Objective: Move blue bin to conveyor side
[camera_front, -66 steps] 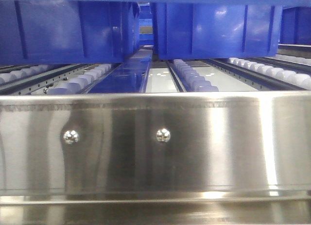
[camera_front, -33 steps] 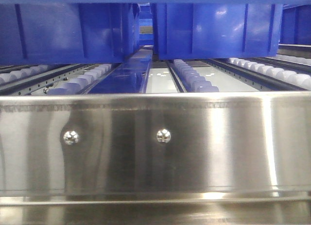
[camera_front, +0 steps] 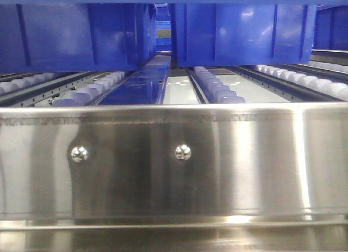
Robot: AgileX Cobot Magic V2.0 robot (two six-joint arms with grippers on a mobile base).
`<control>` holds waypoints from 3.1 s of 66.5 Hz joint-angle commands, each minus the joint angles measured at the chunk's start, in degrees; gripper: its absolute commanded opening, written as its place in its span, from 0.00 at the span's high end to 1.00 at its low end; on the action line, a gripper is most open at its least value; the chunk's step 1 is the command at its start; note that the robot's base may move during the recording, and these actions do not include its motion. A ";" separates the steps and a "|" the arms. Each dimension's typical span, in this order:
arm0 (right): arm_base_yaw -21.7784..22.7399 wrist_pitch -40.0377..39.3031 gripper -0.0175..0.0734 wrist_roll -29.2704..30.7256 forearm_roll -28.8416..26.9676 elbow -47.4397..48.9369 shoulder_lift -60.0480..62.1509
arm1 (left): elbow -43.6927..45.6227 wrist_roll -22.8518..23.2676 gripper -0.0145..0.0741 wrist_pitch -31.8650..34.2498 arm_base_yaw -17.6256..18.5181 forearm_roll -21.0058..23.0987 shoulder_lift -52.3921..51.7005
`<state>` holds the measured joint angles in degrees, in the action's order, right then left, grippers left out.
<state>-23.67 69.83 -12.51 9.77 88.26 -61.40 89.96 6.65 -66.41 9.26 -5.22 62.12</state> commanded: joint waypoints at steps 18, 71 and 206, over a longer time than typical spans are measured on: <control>0.07 -5.79 0.88 1.50 3.39 0.86 1.44 | 1.02 -1.05 0.85 5.90 0.39 -1.26 -1.08; 0.07 -5.79 0.88 1.50 3.39 0.86 1.44 | 1.02 -1.05 0.85 5.90 0.39 -1.26 -1.18; 0.07 -5.79 0.88 1.50 3.39 0.86 1.44 | 1.02 -1.05 0.85 5.90 0.39 -1.26 -1.18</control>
<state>-23.67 69.49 -12.51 9.87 88.16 -61.36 89.96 6.65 -66.05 9.26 -5.34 62.08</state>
